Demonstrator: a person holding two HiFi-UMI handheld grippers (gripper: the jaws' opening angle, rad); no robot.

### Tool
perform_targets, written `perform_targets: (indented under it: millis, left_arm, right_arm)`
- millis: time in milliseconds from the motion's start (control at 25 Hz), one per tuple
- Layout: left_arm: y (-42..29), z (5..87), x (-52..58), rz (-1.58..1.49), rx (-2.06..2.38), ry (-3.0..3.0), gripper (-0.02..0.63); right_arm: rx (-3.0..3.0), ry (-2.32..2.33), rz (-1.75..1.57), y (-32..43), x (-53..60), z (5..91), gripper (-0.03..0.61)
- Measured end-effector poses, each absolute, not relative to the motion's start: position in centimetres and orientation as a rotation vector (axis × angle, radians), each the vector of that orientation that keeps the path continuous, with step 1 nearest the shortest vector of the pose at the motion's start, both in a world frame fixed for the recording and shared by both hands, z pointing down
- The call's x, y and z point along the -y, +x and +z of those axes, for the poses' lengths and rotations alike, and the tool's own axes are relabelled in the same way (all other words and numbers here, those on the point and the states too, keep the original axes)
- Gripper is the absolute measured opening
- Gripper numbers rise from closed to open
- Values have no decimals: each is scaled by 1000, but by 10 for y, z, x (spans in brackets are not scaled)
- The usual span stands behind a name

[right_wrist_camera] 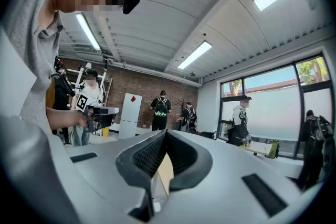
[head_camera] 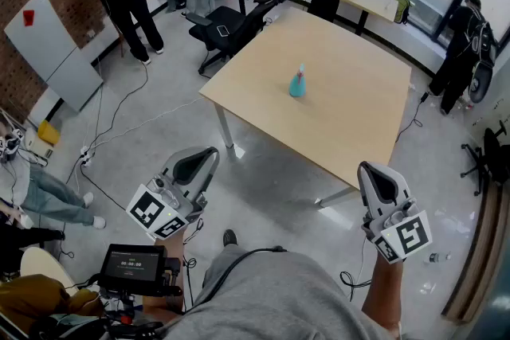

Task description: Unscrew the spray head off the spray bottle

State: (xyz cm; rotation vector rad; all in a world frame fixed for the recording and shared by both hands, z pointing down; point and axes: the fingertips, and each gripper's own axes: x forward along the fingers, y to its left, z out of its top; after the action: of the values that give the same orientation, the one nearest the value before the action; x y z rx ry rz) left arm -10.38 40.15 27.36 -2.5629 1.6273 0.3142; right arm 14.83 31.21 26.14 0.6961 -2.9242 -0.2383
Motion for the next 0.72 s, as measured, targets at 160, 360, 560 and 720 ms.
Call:
perform_targets:
  millis: [160,360,560,720]
  left_arm:
    - [-95,274,-397,319,-1616,-2579,3]
    - [-76,275,-430,286,-1604,-2582,3]
    - [-61,270,-461,294,-1610,-2592,3]
    - [-59,268,-461,286,-1582,-2603,3]
  right_arm:
    - [2915,716,-244,158,-309,265,5]
    - [2936,706,-239,171,-348,267,5]
    - [2937,711,-241,185,-373,259,5]
    - [2945,711,-253,181,-378,259,5]
